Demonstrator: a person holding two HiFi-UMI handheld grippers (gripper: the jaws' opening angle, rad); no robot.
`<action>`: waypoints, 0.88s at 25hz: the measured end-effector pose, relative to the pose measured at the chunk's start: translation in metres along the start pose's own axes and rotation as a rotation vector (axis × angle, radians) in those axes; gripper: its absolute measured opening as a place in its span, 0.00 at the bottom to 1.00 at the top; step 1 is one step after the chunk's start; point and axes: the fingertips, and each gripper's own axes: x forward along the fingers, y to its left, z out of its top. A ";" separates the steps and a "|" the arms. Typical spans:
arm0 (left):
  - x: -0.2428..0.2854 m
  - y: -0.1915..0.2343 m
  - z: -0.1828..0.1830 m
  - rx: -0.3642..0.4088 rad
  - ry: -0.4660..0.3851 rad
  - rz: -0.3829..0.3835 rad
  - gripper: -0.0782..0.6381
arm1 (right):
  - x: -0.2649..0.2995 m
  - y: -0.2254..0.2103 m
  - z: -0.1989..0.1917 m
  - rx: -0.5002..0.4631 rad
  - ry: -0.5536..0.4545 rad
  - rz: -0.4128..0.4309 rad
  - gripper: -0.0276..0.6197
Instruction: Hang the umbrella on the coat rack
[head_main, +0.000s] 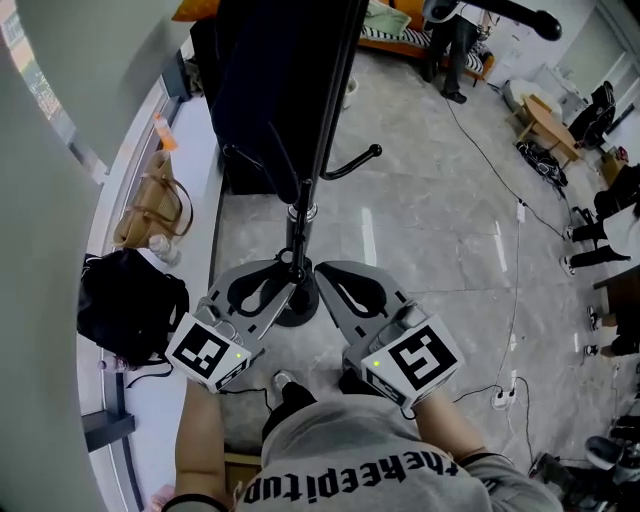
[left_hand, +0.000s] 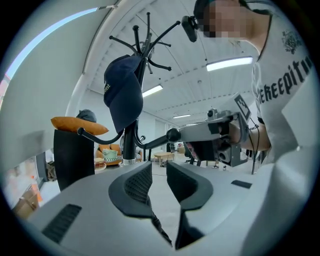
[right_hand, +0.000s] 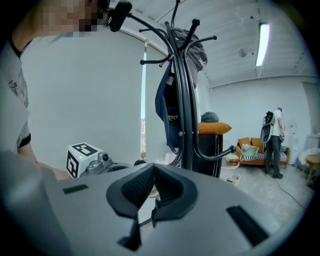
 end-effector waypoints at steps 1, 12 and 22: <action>-0.001 0.000 0.001 0.003 0.000 0.016 0.24 | -0.001 0.001 0.001 0.000 -0.003 0.010 0.06; -0.025 -0.008 0.017 -0.004 -0.004 0.226 0.14 | 0.000 0.019 0.003 -0.002 -0.017 0.167 0.06; -0.058 -0.013 0.036 -0.059 -0.038 0.455 0.13 | 0.001 0.036 0.003 -0.002 -0.024 0.304 0.06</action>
